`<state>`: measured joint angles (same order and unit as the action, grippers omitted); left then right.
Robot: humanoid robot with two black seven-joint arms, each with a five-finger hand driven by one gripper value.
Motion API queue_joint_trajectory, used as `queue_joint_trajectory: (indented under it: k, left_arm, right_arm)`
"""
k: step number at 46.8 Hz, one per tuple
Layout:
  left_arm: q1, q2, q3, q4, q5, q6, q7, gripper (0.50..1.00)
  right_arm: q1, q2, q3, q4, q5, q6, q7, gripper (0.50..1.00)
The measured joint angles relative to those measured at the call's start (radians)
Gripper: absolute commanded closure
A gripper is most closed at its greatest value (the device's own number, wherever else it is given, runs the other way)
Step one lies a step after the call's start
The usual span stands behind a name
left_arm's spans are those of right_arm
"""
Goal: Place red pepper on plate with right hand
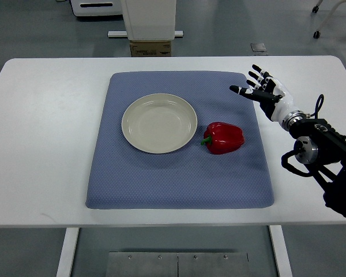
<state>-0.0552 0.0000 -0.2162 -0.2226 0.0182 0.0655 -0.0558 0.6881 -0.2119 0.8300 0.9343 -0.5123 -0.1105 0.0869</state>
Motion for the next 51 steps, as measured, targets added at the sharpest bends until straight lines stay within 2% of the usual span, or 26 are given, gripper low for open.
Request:
queue_joint_trajectory:
  k: [51]
  left_arm:
    - [0.015,0.0,-0.002,0.002,-0.004,0.001,-0.001,0.5]
  right_arm:
    - [-0.001,-0.005,0.001,0.002,0.002,0.0,0.001,0.5]
